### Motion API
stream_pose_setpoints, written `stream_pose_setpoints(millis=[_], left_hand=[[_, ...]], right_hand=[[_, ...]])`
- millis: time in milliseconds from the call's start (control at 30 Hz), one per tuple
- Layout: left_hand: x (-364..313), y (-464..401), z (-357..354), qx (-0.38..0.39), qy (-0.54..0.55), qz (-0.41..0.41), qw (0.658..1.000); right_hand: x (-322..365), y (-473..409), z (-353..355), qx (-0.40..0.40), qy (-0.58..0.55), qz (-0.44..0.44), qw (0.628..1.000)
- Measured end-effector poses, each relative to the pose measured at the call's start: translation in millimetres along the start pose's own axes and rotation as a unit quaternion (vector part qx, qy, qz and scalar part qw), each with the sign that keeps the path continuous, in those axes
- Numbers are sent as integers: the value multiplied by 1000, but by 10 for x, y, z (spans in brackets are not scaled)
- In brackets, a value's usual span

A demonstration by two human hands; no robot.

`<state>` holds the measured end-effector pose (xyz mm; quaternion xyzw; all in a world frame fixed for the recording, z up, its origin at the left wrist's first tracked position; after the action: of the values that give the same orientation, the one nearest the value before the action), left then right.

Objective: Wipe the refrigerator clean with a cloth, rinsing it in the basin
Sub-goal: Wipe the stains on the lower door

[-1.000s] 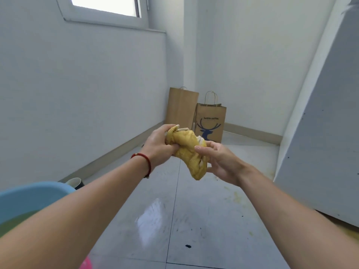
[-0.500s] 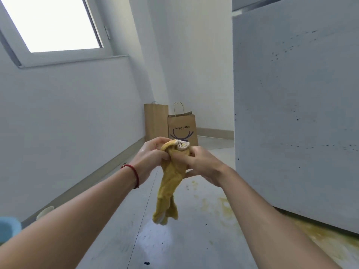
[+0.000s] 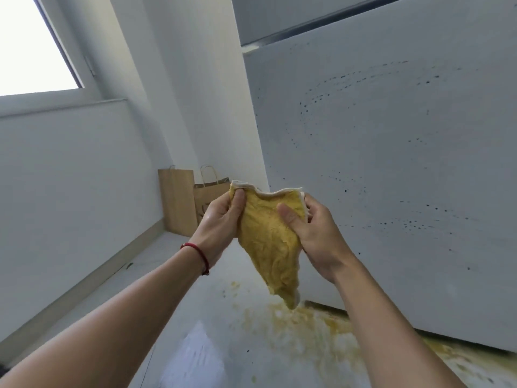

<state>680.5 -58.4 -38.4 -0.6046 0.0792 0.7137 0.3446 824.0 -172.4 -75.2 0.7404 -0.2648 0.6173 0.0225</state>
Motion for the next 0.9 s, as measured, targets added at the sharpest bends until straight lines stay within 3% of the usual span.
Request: stream_pose_setpoints(millis=[133,200,300,367,433,567,633,733,833,900], left_hand=[[-342,-89,-551,-45,-110,-181,976],[-395,-138,-797,-36,-125,-193,973],[-383,-202,-1208,39,63,-63,995],[-329,-176,-1467,98,161,41,981],[-223,-151,-1643,165,180,140,960],[-15,54,-2038,343,256,316,847],[97,215,-2141,374,301,373,794],[229,435,-2260,428,310,392,753],[182,556,-2345,462,270,335,776],[124,541,-2391,424,281,314,802]], right_hand=[[413,113,448,-68,-19,41,997],[527,210,674,-99,-62,28,993],[482,498,886,-10,-85,-126,988],[380,788,1037,13,9,-222,975],[324,1041,1138,-11,16,-258,966],[488,1413,1398,-162,-16,-228,960],[591,1461,1524,-232,-8,-202,951],[672,1469,1629,-305,3,-177,936],[708,1429,1652,-332,-29,-160,929],[756,1392,1635,-323,-42,-158,932]])
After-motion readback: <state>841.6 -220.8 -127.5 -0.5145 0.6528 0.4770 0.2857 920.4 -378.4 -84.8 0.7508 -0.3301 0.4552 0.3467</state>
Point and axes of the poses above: each hand's wrist, its own y-axis away from the middle knuckle, its own z-axis out of the back of the hand, x = y × z, the point moved 4 cm from there along -y, towards the middle knuckle, and after that the axes turned 3 degrees about -z, right-handed, at the moved point
